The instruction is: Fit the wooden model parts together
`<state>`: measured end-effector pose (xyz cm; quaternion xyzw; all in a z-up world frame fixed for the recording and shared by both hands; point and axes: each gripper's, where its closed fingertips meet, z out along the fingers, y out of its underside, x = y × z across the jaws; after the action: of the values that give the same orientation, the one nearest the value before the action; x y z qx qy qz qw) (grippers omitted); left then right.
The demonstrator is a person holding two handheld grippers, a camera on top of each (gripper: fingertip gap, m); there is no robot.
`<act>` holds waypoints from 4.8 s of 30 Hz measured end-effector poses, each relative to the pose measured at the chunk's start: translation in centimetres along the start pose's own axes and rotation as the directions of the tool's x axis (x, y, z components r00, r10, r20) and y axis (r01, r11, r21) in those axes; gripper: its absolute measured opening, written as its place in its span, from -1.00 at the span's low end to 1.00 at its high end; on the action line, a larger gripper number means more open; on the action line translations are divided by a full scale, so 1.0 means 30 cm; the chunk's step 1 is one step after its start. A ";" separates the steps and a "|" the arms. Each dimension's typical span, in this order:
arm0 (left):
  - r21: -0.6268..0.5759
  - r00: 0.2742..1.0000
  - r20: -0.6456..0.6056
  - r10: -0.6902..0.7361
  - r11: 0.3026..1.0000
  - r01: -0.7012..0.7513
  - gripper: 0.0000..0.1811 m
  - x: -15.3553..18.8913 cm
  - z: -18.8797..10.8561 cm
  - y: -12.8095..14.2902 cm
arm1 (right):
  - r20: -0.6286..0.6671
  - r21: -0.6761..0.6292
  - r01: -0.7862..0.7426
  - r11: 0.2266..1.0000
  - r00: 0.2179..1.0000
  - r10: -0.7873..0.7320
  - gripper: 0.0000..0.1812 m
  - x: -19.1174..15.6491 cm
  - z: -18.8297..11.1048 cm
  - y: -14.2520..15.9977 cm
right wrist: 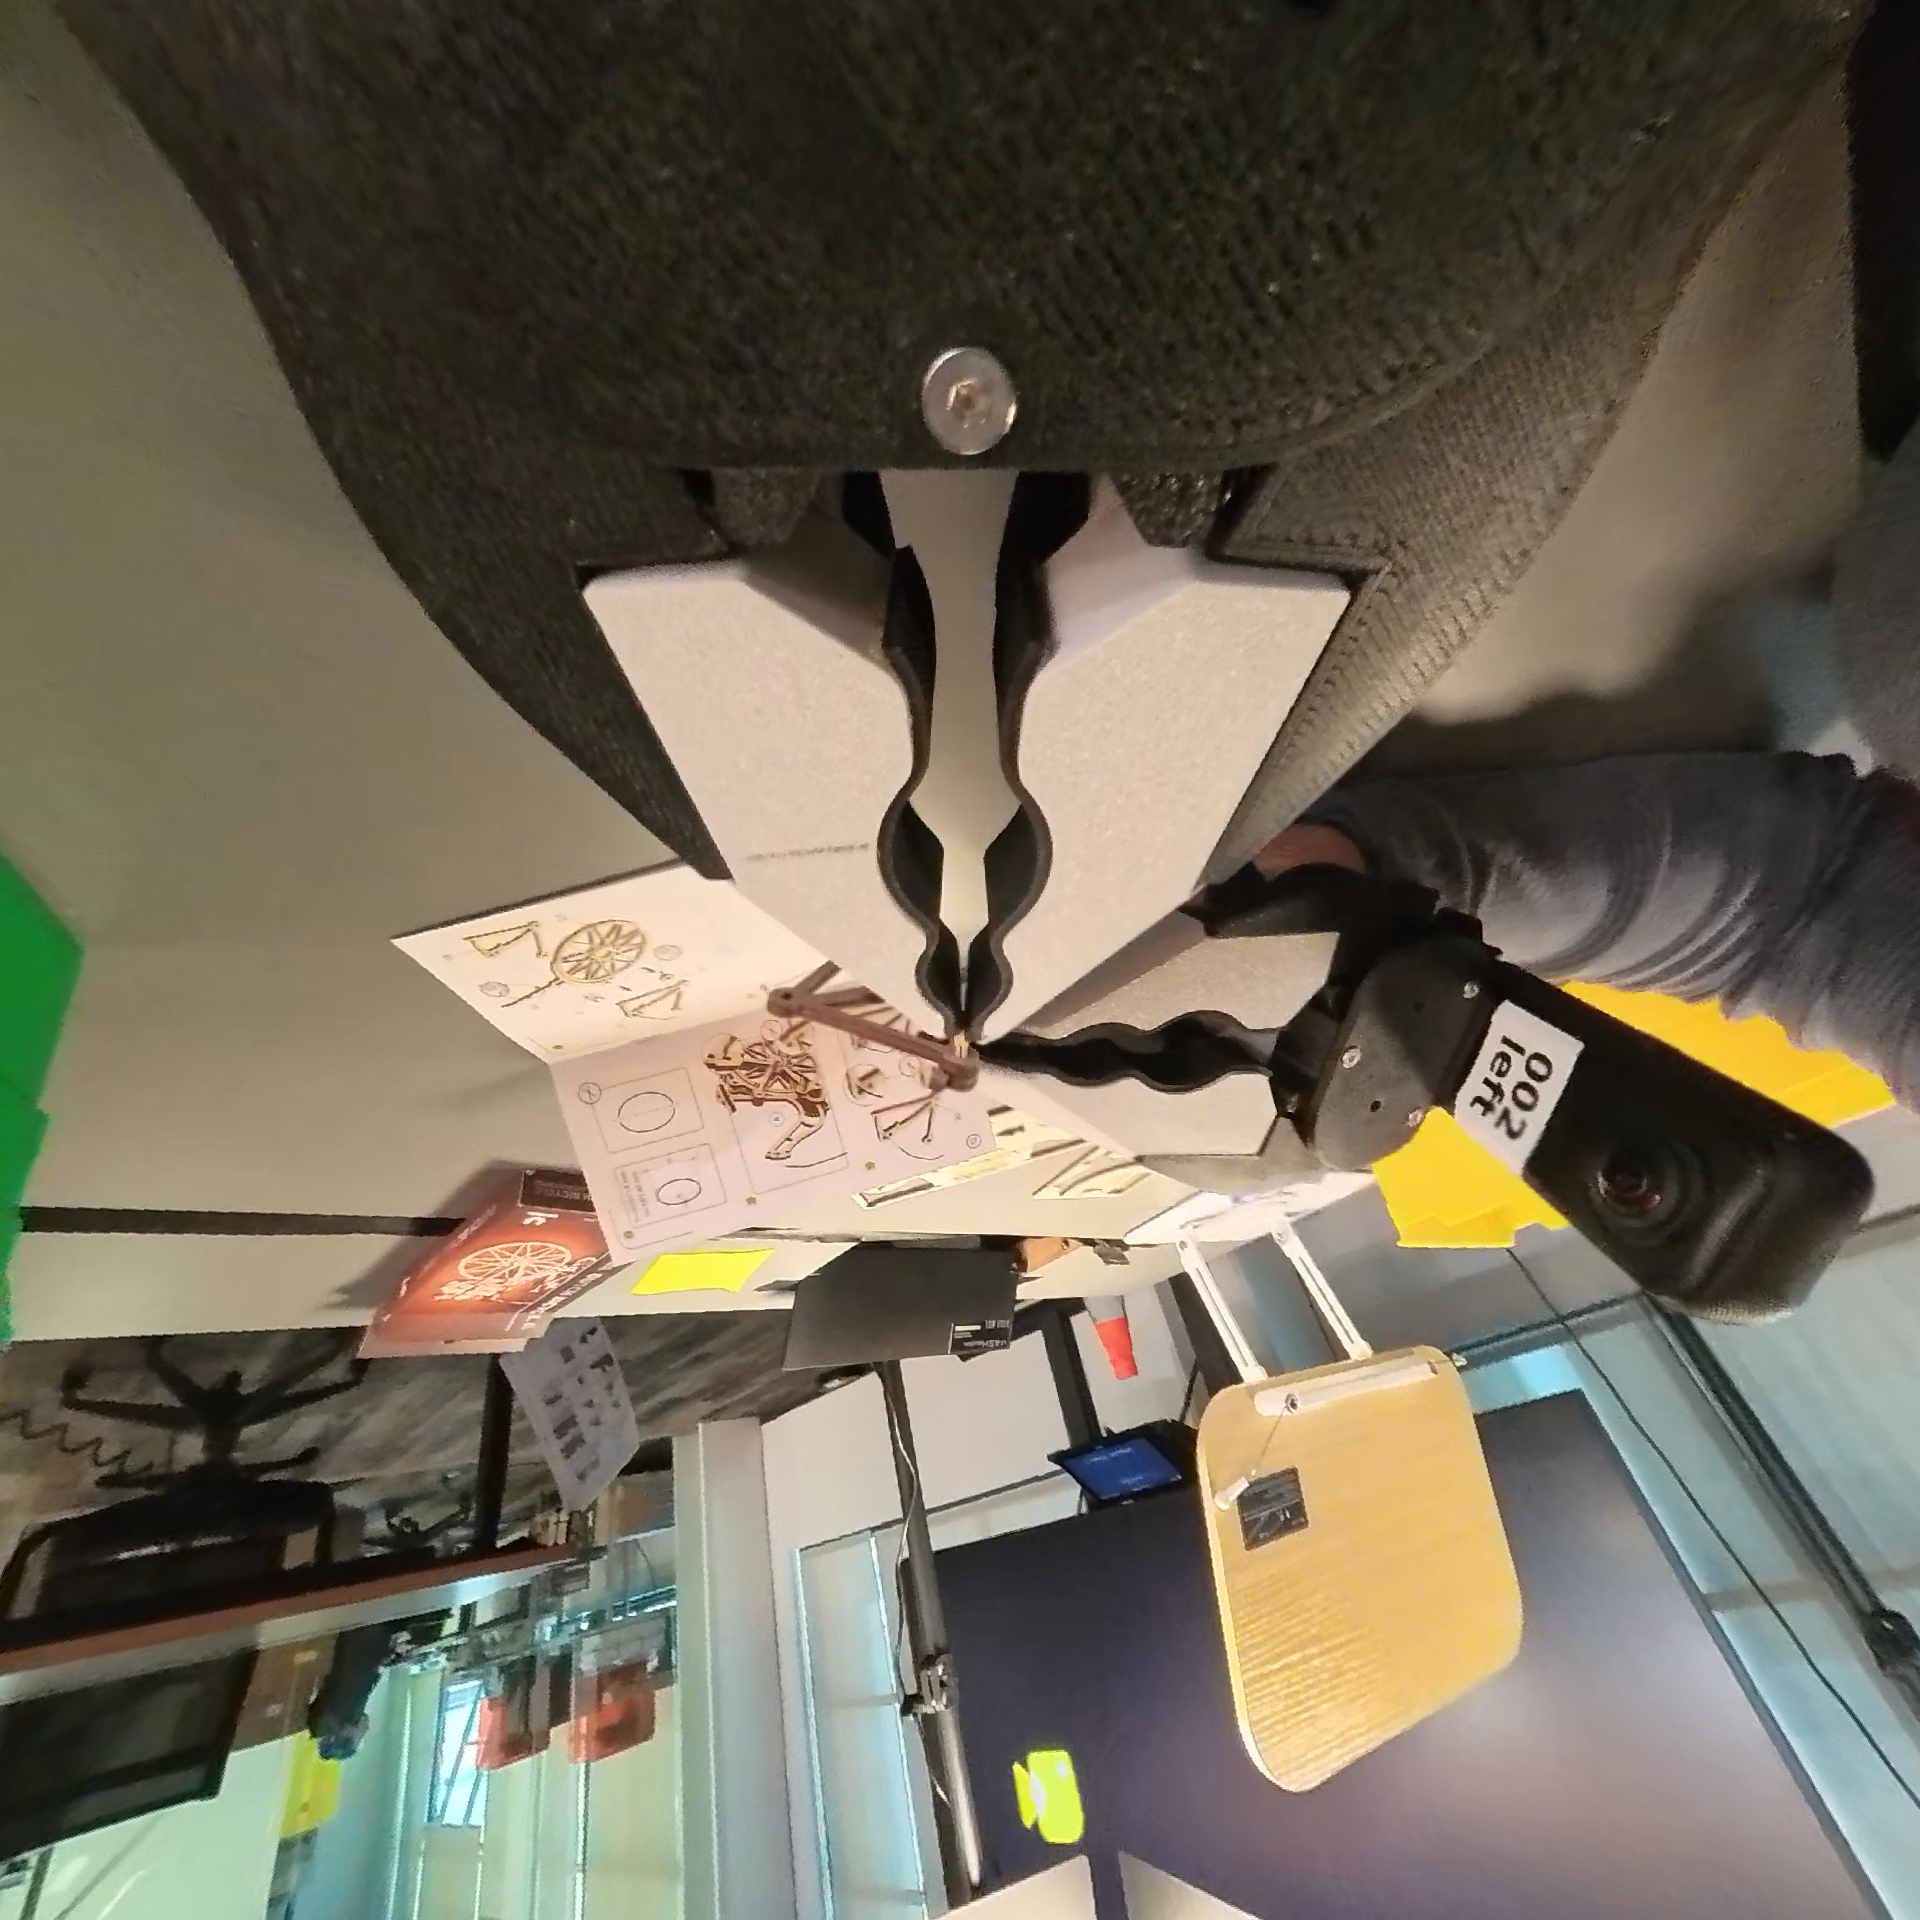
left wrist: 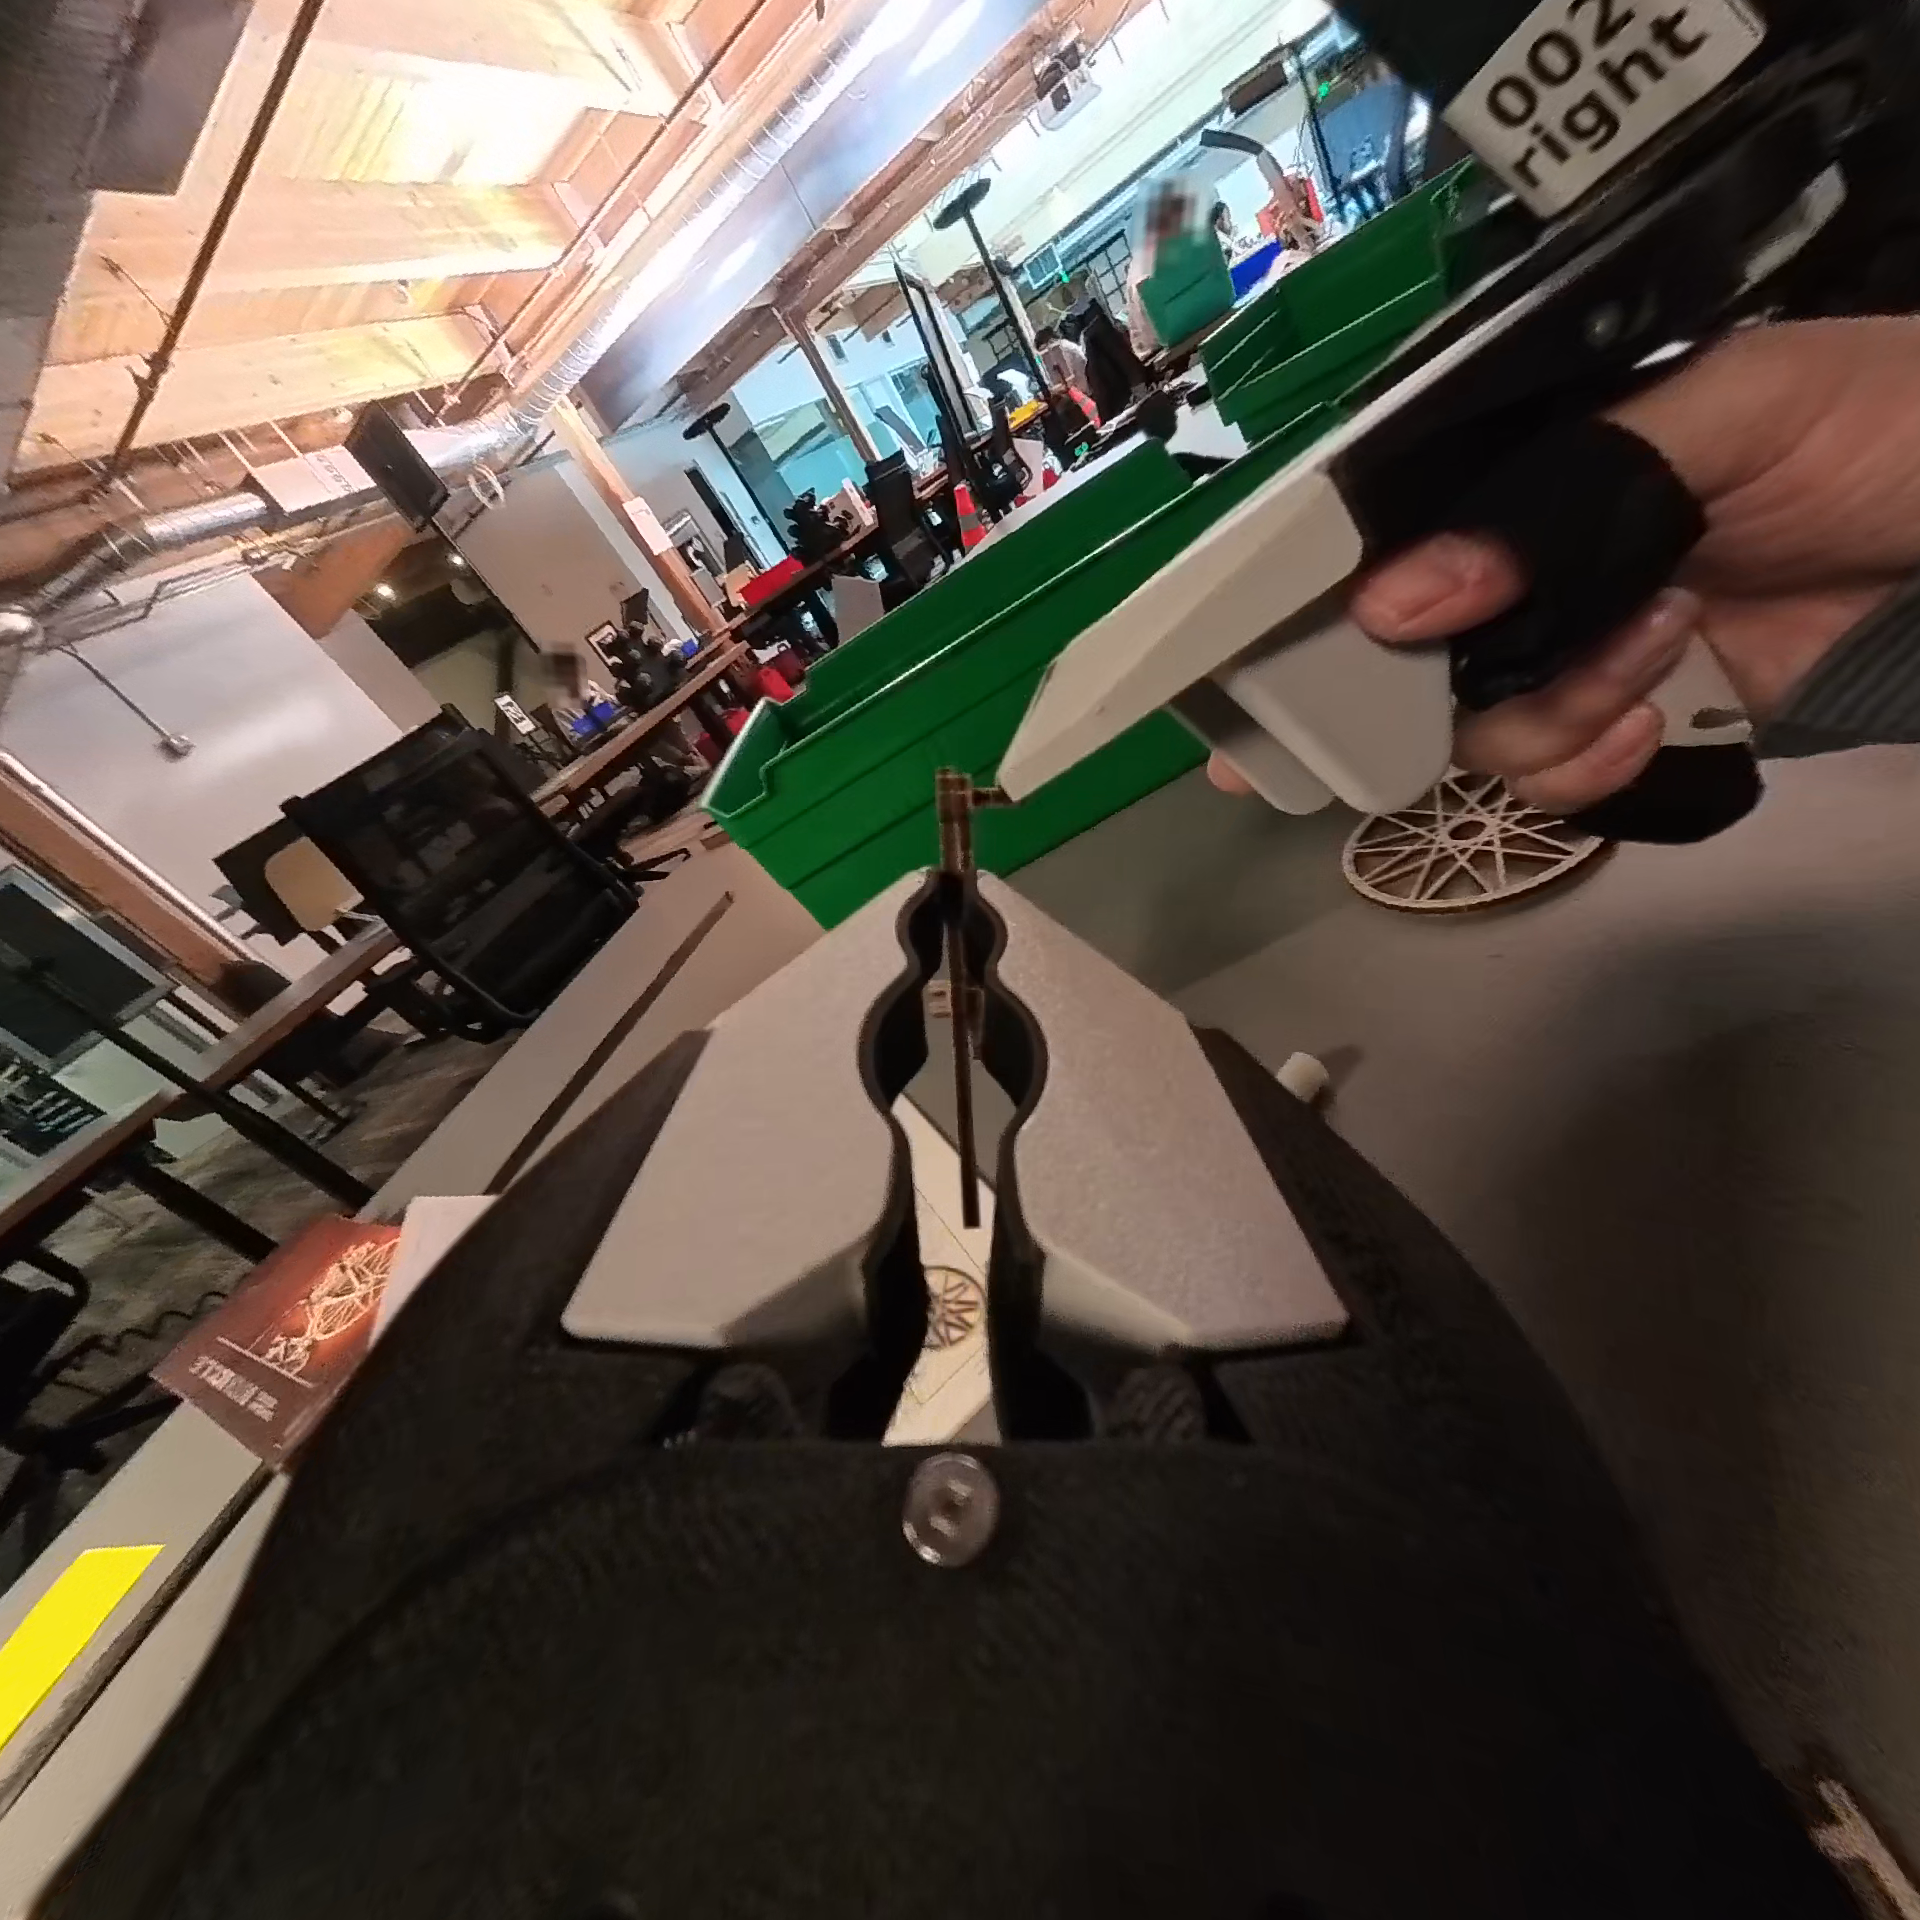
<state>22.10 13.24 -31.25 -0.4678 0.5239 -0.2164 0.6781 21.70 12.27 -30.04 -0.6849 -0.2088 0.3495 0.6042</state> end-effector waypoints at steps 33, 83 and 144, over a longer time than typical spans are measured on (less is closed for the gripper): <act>-0.056 0.989 0.047 0.140 0.989 -0.138 -0.98 0.002 0.012 0.011 | 0.042 0.022 -0.120 0.992 0.992 0.119 -1.00 0.009 -0.006 0.008; -0.108 0.994 0.041 -0.104 0.988 0.108 -0.99 -0.037 0.010 0.072 | 0.826 0.125 0.664 -0.737 -0.481 -0.294 -1.00 0.061 -0.090 0.333; -0.043 0.981 0.056 -0.185 0.981 0.188 -0.99 -0.076 -0.001 0.057 | -0.016 -0.100 0.048 0.994 0.999 -0.050 -1.00 0.038 0.091 -0.008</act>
<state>20.92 15.82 -31.57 -0.5365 0.4652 -0.2541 0.6567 20.49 14.99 -30.13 -0.7120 -0.2372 0.3175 0.5796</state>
